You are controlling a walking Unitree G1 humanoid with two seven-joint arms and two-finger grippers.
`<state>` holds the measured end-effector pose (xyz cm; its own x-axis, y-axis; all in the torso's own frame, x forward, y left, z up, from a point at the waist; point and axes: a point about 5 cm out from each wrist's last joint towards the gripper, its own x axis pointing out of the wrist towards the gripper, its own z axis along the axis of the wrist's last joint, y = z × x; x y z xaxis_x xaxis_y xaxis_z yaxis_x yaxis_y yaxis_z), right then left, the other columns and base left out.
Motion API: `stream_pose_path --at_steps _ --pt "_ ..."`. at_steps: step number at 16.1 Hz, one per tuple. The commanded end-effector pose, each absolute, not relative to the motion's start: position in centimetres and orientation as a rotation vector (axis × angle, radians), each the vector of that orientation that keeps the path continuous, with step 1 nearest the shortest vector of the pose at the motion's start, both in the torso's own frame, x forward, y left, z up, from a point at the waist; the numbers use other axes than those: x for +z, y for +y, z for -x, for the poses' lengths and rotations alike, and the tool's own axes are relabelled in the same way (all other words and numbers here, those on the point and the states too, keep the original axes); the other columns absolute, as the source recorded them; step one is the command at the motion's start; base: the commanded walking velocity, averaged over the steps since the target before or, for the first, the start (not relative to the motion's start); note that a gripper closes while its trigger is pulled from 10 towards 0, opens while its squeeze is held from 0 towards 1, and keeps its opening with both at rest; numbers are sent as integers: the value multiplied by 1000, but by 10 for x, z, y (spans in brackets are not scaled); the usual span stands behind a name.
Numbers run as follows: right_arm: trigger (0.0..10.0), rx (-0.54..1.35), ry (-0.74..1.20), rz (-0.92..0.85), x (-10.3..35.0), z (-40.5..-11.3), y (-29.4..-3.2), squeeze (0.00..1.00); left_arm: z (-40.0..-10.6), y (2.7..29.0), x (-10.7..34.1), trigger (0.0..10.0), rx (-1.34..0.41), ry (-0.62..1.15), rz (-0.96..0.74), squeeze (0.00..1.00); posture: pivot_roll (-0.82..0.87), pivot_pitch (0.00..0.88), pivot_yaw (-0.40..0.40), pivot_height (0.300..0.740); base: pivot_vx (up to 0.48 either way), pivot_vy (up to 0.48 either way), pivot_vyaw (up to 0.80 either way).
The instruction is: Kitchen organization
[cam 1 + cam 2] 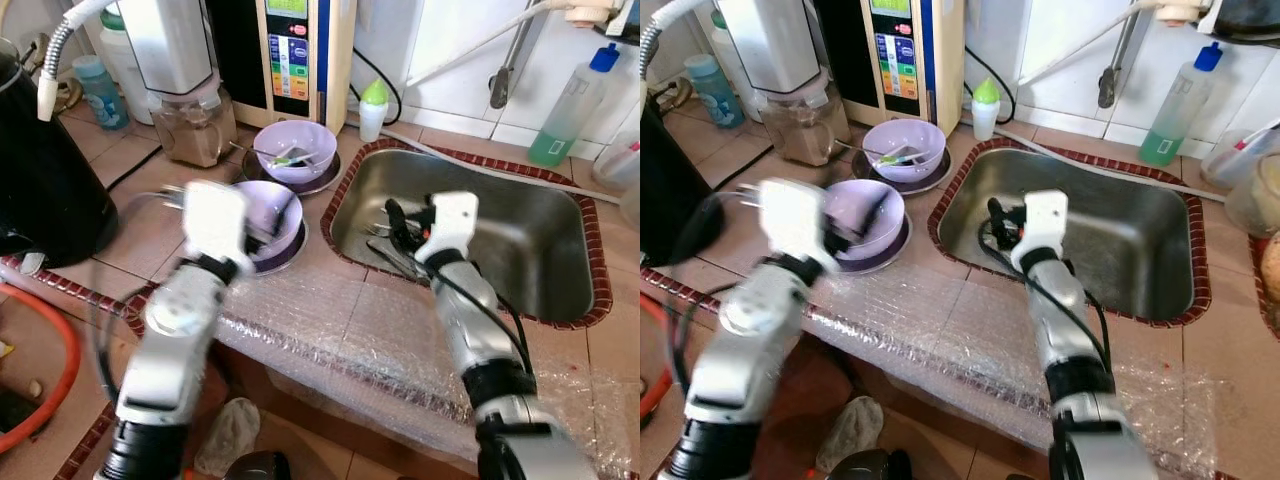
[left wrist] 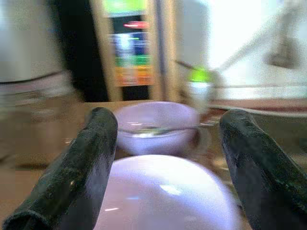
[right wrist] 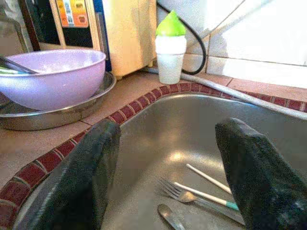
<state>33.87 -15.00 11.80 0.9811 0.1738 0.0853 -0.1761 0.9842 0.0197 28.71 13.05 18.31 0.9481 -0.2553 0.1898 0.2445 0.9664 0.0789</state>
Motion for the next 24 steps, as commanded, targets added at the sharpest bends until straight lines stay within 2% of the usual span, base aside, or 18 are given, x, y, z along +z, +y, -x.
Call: stream_pose_path --at_steps 1,5,7,8,9,13,14,15,16,19,24 --pt "10000 193 -102 -49 123 -337 -148 1000 -290 138 184 10000 -201 -204 -62 0 1 20 18 740 0 0 0" --pt "10000 256 -84 -25 112 -310 -143 1000 -298 164 170 10000 -37 -118 -56 0 -13 15 21 740 0 0 0" --pt "10000 274 -75 -24 109 -301 -139 1000 -301 168 166 10000 -11 -93 -29 0 -13 15 20 740 0 0 0" --pt "10000 278 -68 -11 109 -298 -138 612 -303 168 165 10000 -19 -81 -25 0 -13 15 20 740 0 0 0" --pt "10000 298 -56 -7 107 -295 -132 0 -308 171 159 10000 -8 -31 4 0 -13 15 20 740 0 0 0" --pt "10000 339 -76 -8 117 -294 -123 0 -318 174 146 10000 12 119 149 0 -13 15 20 740 0 0 0" --pt "10000 340 -75 3 117 -294 -124 0 -320 171 147 4706 -5 126 180 0 -26 21 26 740 0 0 0" --pt "10000 337 -71 5 117 -295 -125 0 -321 169 147 1333 -19 139 211 0 -26 21 26 740 0 0 0" --pt "10000 340 -66 4 118 -294 -125 0 -322 167 144 0 -31 184 274 0 -30 23 27 740 0 0 0" --pt "10000 353 -68 12 120 -294 -125 0 -325 166 140 0 -38 261 396 0 -34 22 32 740 0 0 0" --pt "10000 332 -52 -1 121 -299 -133 0 -325 170 137 0 -52 329 399 0 -32 22 35 740 0 0 0"
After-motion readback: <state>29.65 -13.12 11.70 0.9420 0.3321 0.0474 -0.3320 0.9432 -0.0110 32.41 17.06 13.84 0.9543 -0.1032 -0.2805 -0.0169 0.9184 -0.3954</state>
